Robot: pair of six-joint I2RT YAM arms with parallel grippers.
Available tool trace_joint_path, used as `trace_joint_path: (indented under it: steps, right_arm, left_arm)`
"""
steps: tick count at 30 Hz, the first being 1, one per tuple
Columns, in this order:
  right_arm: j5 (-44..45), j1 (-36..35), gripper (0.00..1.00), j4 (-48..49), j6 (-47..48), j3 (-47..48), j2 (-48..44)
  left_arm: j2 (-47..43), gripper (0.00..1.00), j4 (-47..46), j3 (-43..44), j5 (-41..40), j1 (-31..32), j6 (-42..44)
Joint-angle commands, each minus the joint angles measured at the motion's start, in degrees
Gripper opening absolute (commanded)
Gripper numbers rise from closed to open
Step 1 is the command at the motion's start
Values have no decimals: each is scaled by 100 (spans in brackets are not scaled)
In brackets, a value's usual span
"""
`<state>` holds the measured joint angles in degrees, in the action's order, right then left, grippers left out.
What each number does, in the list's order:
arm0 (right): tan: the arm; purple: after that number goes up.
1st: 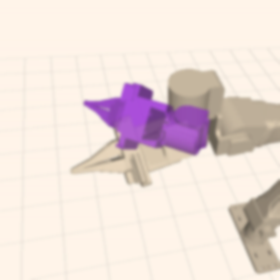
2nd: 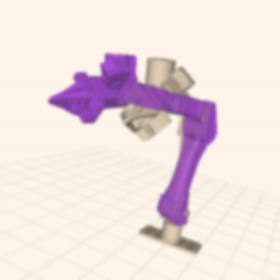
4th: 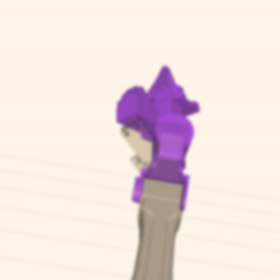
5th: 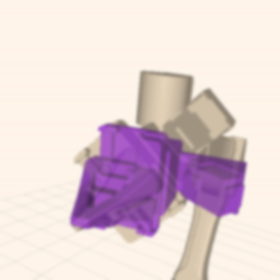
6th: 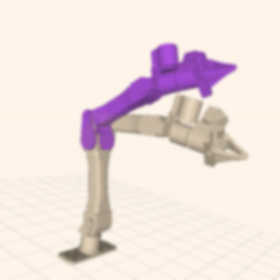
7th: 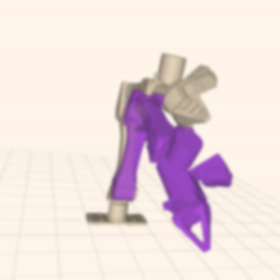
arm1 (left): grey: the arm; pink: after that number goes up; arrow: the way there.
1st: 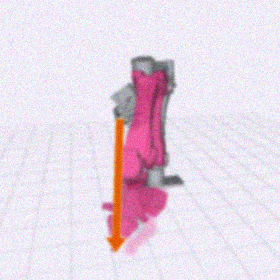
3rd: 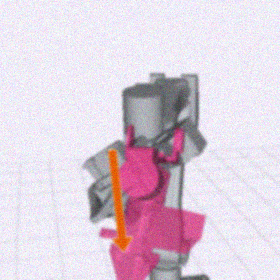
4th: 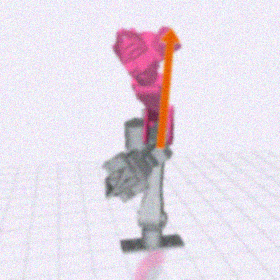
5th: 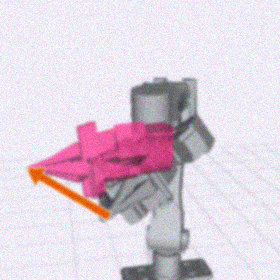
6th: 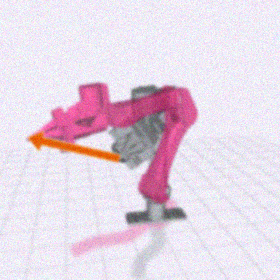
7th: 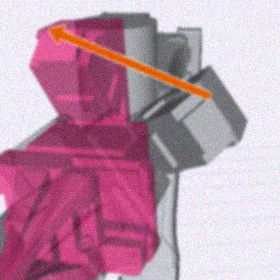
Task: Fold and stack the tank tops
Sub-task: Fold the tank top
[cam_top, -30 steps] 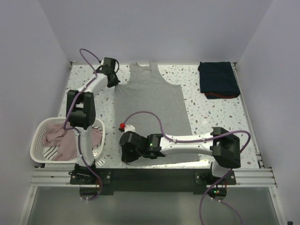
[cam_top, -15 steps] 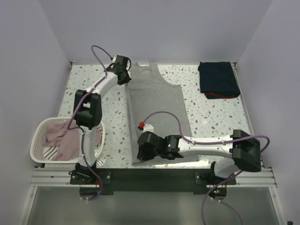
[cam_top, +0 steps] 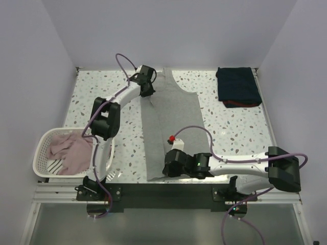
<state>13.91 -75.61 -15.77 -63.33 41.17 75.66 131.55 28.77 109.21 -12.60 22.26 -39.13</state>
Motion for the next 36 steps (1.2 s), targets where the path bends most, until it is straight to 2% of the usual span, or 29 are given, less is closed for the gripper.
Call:
trace_joint_path:
  steps: [1, 15, 36]
  right_arm:
    - [314, -6, 0, 188, -276, -161, -218]
    - [375, -120, 0, 311, -505, -452, -210]
    - [727, -551, 0, 57, -681, -232, 54]
  left_arm:
    - [11, 0, -56, 364, -146, 94, -156]
    - [64, 0, -100, 470, -111, 200, -261]
    - [-199, 0, -355, 276, 47, 200, -323]
